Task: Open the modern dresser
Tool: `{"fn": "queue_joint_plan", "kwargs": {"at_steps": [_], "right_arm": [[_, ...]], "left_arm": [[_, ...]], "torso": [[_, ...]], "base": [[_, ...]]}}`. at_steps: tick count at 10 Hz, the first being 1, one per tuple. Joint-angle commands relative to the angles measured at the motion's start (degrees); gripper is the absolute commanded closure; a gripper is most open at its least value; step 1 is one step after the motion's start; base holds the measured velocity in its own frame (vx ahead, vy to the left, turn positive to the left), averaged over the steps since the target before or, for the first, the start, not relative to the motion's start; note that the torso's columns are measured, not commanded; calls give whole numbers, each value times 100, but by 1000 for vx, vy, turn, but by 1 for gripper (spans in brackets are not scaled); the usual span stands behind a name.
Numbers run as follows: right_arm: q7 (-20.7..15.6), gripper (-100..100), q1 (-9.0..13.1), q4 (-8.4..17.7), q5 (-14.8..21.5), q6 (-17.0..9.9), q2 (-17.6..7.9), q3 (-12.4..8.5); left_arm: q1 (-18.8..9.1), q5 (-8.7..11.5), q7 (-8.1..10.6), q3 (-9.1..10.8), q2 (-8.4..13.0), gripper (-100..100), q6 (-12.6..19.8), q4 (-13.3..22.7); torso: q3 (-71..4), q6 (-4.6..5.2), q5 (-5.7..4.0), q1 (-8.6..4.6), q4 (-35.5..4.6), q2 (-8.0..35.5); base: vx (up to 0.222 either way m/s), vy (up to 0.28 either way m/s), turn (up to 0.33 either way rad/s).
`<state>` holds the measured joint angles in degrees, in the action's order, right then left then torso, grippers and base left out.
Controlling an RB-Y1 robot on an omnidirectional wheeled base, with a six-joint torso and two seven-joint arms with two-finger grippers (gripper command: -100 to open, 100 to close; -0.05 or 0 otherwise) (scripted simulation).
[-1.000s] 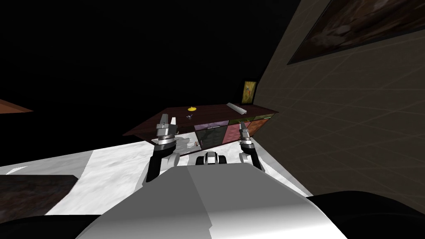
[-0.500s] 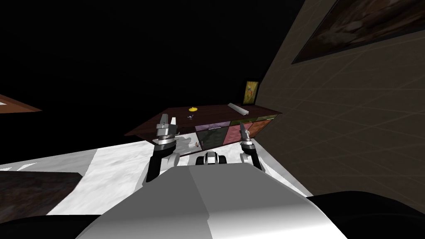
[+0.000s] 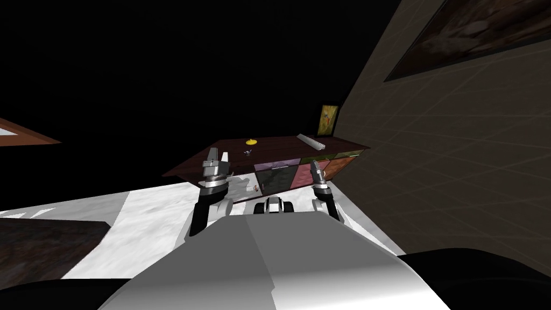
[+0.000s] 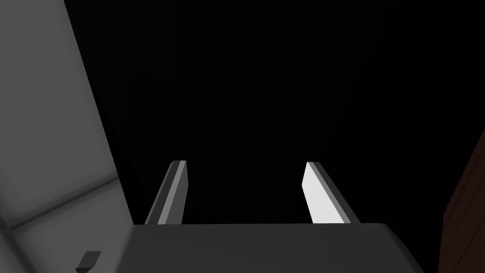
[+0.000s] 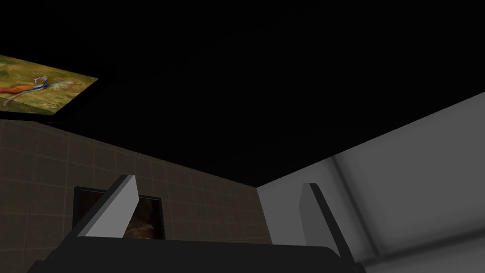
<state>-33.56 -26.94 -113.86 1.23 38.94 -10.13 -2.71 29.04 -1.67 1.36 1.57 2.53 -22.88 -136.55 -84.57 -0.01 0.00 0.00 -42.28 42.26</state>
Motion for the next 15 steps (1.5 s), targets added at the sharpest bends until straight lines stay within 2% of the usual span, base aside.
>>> {"fn": "queue_joint_plan", "kwargs": {"at_steps": [1,2,4,5,7,8,11,12,14,15], "right_arm": [[-431,-100,27,107,34,125,-14,-34],[-606,-100,62,299,104,337,-47,-113],[-933,-100,62,299,104,337,-47,-113],[-1097,-100,100,499,175,553,-76,-194],[-1422,-100,100,499,175,553,-76,-194],[-1586,-100,141,707,247,770,-100,-277],[-1979,-100,141,707,247,770,-100,-277],[-2198,-100,184,922,319,986,-121,-361],[-2511,-100,184,922,319,986,-121,-361],[-2676,-100,230,1143,392,1202,-139,-447]], "left_arm": [[0,0,0,0,0,0,0,0],[0,0,0,0,0,0,0,0],[0,0,0,0,0,0,0,0],[0,0,0,0,0,0,0,0],[0,0,0,0,0,0,0,0],[0,0,0,0,0,0,0,0],[0,0,0,0,0,0,0,0],[0,0,0,0,0,0,0,0],[0,0,0,0,0,0,0,0],[0,0,0,0,0,0,0,0]], "torso": [[-2,1,1,1,1,-1],[3,1,0,-1,-1,7],[0,2,1,1,0,1],[1,2,0,-3,0,3],[-2,1,1,1,1,-1],[2,2,0,-2,-1,6],[3,2,0,-3,-1,7],[5,1,-1,-4,-2,10],[-3,1,2,3,1,-2],[0,2,1,0,0,3]], "base": [[17,8,0],[24,21,68],[30,13,16],[35,17,55],[32,13,19],[35,22,71],[19,9,9],[30,15,65],[26,16,17],[37,21,63]]}}
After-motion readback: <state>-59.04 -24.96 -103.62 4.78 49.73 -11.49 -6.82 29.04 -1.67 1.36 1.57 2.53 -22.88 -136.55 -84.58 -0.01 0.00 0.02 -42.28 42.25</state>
